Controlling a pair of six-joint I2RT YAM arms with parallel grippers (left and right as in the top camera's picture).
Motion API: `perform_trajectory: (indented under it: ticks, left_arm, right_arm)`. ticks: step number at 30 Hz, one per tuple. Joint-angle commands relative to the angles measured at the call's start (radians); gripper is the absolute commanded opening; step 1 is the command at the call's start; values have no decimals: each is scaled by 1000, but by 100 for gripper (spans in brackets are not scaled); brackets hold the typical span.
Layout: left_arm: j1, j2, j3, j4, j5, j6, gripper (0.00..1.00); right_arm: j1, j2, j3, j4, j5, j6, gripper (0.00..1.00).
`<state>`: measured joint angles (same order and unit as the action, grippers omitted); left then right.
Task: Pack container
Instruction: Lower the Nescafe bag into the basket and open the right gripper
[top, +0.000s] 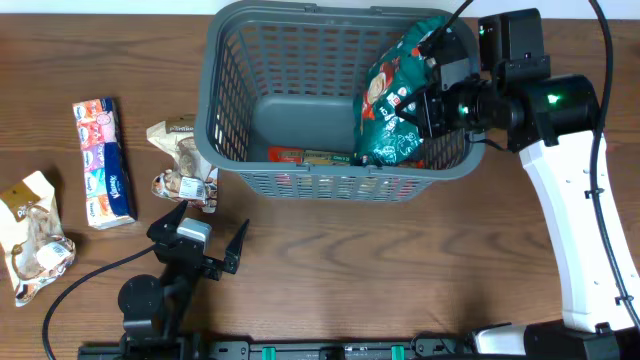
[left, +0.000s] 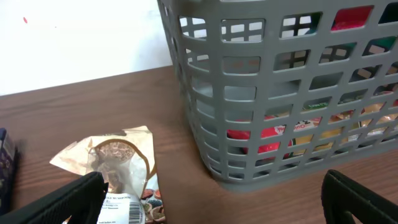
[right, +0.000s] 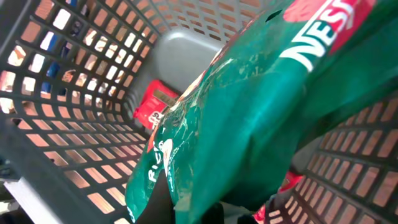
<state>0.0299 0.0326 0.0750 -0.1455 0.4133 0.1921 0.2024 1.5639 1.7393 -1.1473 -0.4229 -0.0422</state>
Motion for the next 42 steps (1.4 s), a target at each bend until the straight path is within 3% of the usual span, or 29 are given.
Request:
perform_trajectory:
  ticks: [1,5,6,7,18,21,27,34,42]
  left_arm:
    - [-2,0,-23,-7,13,17,98]
    - [-2,0,-23,-7,13,17,99]
    - [-2,0,-23,-7,13,17,99]
    - [-2,0,-23,-7,13,17,99]
    - [-2,0,-23,-7,13,17,98]
    - [-2,0,-23,-7,13,17,99]
    - [-2,0,-23,-7,13,17,99]
    - [-2,0,-23,-7,13,17,99]
    - [-2,0,-23,-7,13,17,99]
  right_arm:
    - [8,-26,33,9,-12,-35,1]
    - [8,-23,32,-3,8,-35,1]
    - [8,-23,32,-5,7,-35,22]
    - [8,-23,32,-5,7,-35,99]
    - [8,-23,32,2,-25,-53,96]
    - [6,-27,37,48,-67,-48,99]
    - [-57,-31,162,70,-27,14,99]
    - [-274,-31,368,-135,176,64,99]
    - [-497,-34,395,-362,346,64,99]
